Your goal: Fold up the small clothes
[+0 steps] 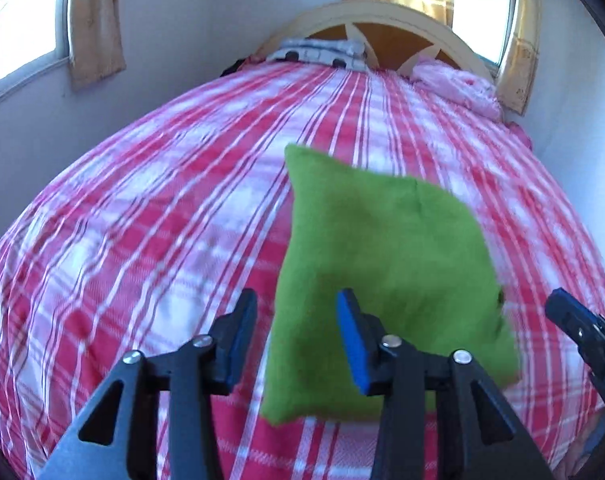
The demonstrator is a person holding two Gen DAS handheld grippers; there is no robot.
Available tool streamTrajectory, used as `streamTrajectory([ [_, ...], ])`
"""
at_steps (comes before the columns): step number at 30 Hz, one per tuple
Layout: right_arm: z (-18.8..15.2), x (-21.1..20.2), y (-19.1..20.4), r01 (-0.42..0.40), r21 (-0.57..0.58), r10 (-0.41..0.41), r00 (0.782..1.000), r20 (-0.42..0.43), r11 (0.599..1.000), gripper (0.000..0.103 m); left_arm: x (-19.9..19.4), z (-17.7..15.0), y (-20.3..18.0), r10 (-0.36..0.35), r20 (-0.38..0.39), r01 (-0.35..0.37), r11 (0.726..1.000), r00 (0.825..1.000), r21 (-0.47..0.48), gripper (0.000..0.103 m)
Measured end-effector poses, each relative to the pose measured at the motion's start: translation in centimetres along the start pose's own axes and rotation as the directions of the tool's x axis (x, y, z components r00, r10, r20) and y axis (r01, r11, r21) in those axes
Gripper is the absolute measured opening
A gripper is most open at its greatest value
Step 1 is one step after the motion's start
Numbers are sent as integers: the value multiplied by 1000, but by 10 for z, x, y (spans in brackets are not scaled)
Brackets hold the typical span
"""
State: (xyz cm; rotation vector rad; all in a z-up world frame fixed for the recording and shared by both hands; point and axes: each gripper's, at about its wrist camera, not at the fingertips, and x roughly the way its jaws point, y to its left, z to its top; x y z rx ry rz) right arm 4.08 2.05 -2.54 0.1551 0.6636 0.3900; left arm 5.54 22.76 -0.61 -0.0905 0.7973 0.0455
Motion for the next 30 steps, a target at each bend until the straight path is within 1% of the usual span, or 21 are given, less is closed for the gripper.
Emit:
streamTrajectory([
  [1,5,-1,1,22,-4,-22,1000,19,1000,17,0,9,1,4,17,-4,1000,1000,-2,54],
  [3,18,-7,-9,44,7,-44,998,50,999,17,1,23,4,16,44,-15,1000,999,-12,70],
  [5,30,-4,-20,46,24,-48,997,63,999,17,9,39,2,-19,61,19,1000,998,-7,72],
  [7,48,17,-28,4,27,-5,999,41,1000,17,28,57,-6,-58,52,58,998,997,4,72],
  [8,47,24,-32,-14,28,13,999,32,1000,17,39,63,-9,-65,45,65,998,997,-1,72],
  [9,58,44,-36,-57,35,57,998,1,998,17,53,69,-11,-69,30,69,998,997,-13,72],
  [11,66,72,-41,-73,37,75,996,-46,997,17,82,75,-14,-72,-26,71,997,997,-42,72],
  [13,72,107,-40,-100,16,102,988,-116,995,17,113,74,-11,-63,-99,54,995,993,-87,72],
  [14,71,125,-40,-95,7,95,983,-159,995,17,125,72,-9,-61,-129,47,993,990,-107,72],
  [15,67,147,-41,-40,-17,35,975,-219,999,17,136,70,-6,-67,-155,47,991,986,-127,72],
  [16,62,163,-43,-3,-30,-5,965,-263,1000,17,147,66,-2,-87,-182,58,986,980,-156,72],
  [18,61,176,-49,4,-8,-5,974,-226,1000,17,158,62,5,-123,-206,79,974,971,-211,75],
  [19,64,181,-51,15,2,-14,974,-225,1000,17,161,63,6,-133,-204,85,970,970,-228,75],
  [21,72,186,-49,41,-2,-41,975,-219,999,16,164,67,2,-118,-220,71,975,968,-208,77],
  [23,78,192,-44,65,-11,-66,971,-228,998,17,166,71,-3,-103,-252,61,984,962,-169,78],
  [25,84,188,-38,86,-27,-90,960,-263,996,17,160,73,-3,-94,-283,53,987,954,-151,78],
  [26,86,182,-34,98,-38,-104,955,-278,994,17,150,73,-1,-86,-277,49,989,957,-138,78],
  [27,87,168,-30,121,-45,-129,955,-267,992,17,138,71,0,-68,-260,38,992,963,-118,78],
  [28,86,155,-28,140,-44,-147,961,-234,989,18,123,67,0,-40,-233,20,996,972,-90,77],
  [29,84,137,-25,138,-39,-143,971,-192,990,18,111,63,-2,-23,-215,9,998,976,-65,77],
  [30,80,118,-20,117,-26,-119,980,-156,993,19,97,56,-6,-14,-194,8,999,981,-31,77],
])
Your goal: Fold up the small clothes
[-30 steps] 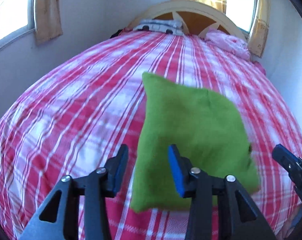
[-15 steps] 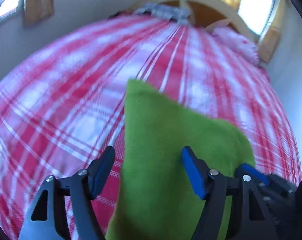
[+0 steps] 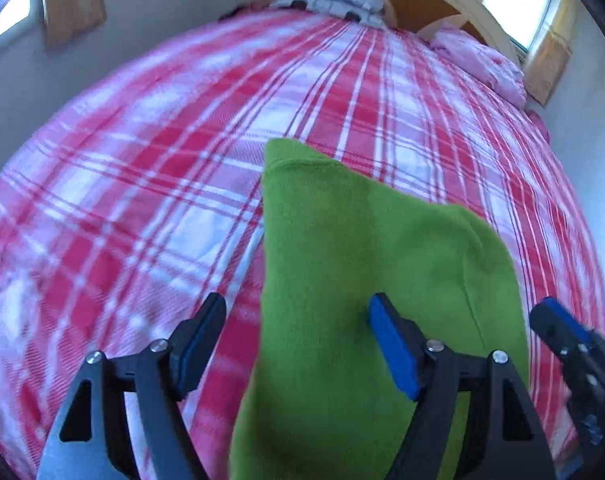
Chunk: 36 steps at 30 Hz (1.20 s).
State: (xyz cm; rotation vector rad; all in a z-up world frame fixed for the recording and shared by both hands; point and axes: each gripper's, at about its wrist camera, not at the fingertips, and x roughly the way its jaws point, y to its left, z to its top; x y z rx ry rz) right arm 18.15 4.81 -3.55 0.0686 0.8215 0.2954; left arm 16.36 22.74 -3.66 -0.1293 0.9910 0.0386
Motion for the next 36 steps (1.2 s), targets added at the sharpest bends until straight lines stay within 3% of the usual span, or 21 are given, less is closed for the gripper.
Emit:
streamTrajectory([
  [1,-8,-16,3,-18,15,18,1000,19,1000,29,-7,-7,-3,-1,12,0,1000,1000,18,77],
  [2,-13,-25,6,-26,23,25,999,27,999,48,-13,-16,-5,0,20,0,999,1000,33,77],
  [4,-30,-43,13,-36,45,33,998,51,998,73,-21,-36,-9,3,11,-3,999,1000,40,80],
  [8,-61,-61,29,-26,50,22,996,88,998,74,-23,-68,-11,31,3,-31,998,1000,53,84],
  [10,-75,-58,34,8,62,-11,999,45,998,74,-25,-79,-9,23,-14,-23,999,1000,37,84],
  [17,-132,-55,28,14,136,-6,998,-61,991,74,-57,-130,2,11,0,-11,1000,1000,0,88],
  [22,-163,-83,32,34,145,-28,999,-41,989,74,-93,-166,3,66,83,-68,997,994,24,87],
  [26,-176,-117,41,47,131,-50,998,26,990,74,-128,-187,4,74,160,-81,996,984,38,89],
  [29,-181,-153,53,51,108,-64,991,118,993,74,-159,-199,7,54,237,-64,997,970,34,102],
  [32,-182,-194,69,66,86,-84,970,228,994,74,-192,-209,8,50,336,-62,998,941,25,103],
  [36,-184,-245,85,85,86,-110,929,352,993,74,-227,-217,3,85,437,-117,992,895,48,103],
])
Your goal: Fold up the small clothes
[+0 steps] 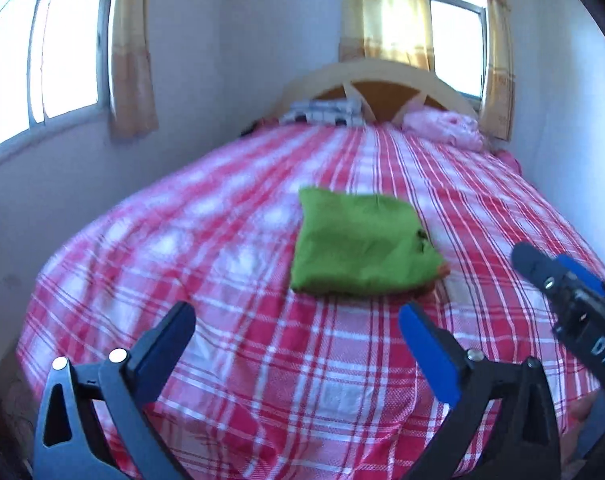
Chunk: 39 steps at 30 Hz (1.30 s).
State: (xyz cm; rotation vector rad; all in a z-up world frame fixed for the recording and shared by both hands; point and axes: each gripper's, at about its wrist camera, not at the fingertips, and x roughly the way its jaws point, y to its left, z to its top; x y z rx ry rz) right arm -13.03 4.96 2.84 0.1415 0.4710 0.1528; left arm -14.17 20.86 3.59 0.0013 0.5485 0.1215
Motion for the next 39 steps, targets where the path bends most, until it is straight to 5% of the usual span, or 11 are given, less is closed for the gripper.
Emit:
streamTrajectory([
  [7,6,-63,6,30,26,-34,987,155,999,75,-45,-2,2,44,167,-46,999,985,11,103],
  [14,-2,-99,8,91,7,-89,951,295,996,79,-72,-5,-14,46,241,-57,998,970,41,103],
  [19,-5,-110,4,109,4,-105,942,320,994,79,-80,-4,-13,12,250,-16,1000,968,13,103],
  [39,-10,-110,-2,108,39,-115,940,322,993,79,-73,-4,-22,37,206,-46,998,978,40,103],
])
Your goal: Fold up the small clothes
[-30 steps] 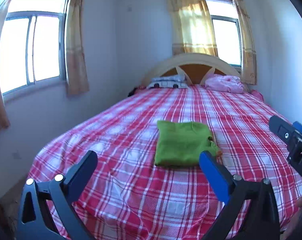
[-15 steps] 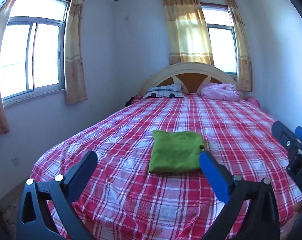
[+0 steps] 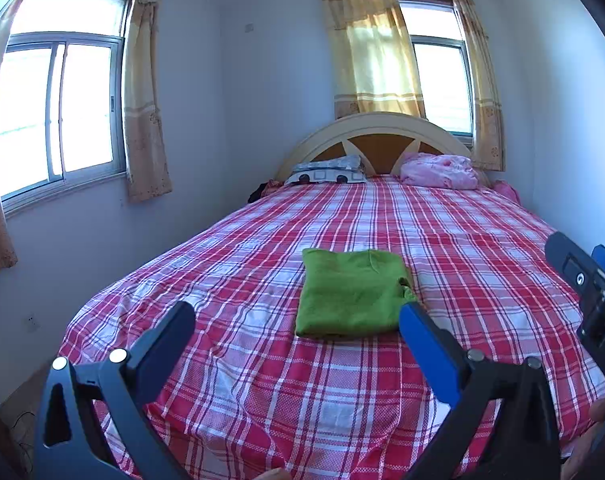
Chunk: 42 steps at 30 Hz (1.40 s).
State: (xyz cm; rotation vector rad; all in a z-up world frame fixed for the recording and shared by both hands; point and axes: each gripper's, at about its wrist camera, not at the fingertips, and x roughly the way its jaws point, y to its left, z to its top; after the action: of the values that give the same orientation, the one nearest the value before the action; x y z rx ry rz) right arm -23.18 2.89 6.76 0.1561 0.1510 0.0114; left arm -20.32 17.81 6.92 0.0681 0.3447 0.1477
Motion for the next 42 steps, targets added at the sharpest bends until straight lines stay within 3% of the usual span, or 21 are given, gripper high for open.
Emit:
streamTrajectory([
  [42,-3,-2,-4,22,9,-22,1000,3,1000,80,3,0,0,10,-17,-10,1000,1000,8,103],
])
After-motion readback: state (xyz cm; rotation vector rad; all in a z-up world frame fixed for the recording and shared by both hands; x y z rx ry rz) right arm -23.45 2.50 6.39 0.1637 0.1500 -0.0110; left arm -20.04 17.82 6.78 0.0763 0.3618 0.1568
